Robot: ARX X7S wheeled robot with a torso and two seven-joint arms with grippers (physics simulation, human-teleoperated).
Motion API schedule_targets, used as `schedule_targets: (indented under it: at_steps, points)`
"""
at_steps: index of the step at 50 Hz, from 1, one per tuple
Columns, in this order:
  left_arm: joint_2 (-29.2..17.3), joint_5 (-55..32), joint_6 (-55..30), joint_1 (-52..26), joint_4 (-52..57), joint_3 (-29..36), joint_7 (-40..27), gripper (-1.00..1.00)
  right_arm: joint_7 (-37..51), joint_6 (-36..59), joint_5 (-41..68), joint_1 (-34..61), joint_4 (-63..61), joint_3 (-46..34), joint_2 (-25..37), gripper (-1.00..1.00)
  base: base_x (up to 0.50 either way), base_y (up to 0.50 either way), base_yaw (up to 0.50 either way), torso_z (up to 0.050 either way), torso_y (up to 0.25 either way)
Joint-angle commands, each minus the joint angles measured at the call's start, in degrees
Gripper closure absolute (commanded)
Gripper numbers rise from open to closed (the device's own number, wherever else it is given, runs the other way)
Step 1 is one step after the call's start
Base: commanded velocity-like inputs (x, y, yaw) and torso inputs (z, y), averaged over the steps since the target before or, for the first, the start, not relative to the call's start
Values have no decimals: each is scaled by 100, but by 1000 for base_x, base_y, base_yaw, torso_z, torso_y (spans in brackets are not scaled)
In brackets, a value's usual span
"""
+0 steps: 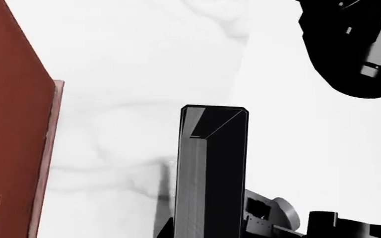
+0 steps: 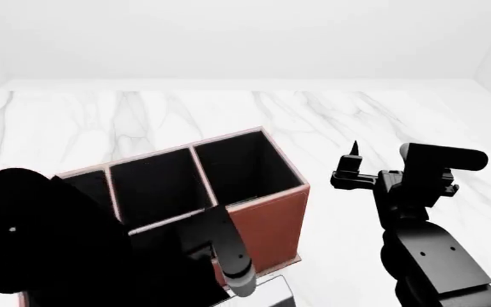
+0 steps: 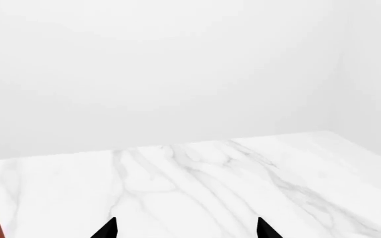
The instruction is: Pick up the book and place it in the left compartment of the caddy.
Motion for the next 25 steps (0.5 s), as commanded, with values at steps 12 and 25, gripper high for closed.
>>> schedule_targets:
  at_steps: [12,25]
  points:
    - [-2358,-3369,1106,-1549,812,-550,-2590,100,24,-30,34,12,15,-9,11,-100,0,0,0,0,1]
    - [-3139,-4475,2233,-2460,795,-706,-4816,100,34,-60,57,33,61,0,16,-100,0,0,0,0,1]
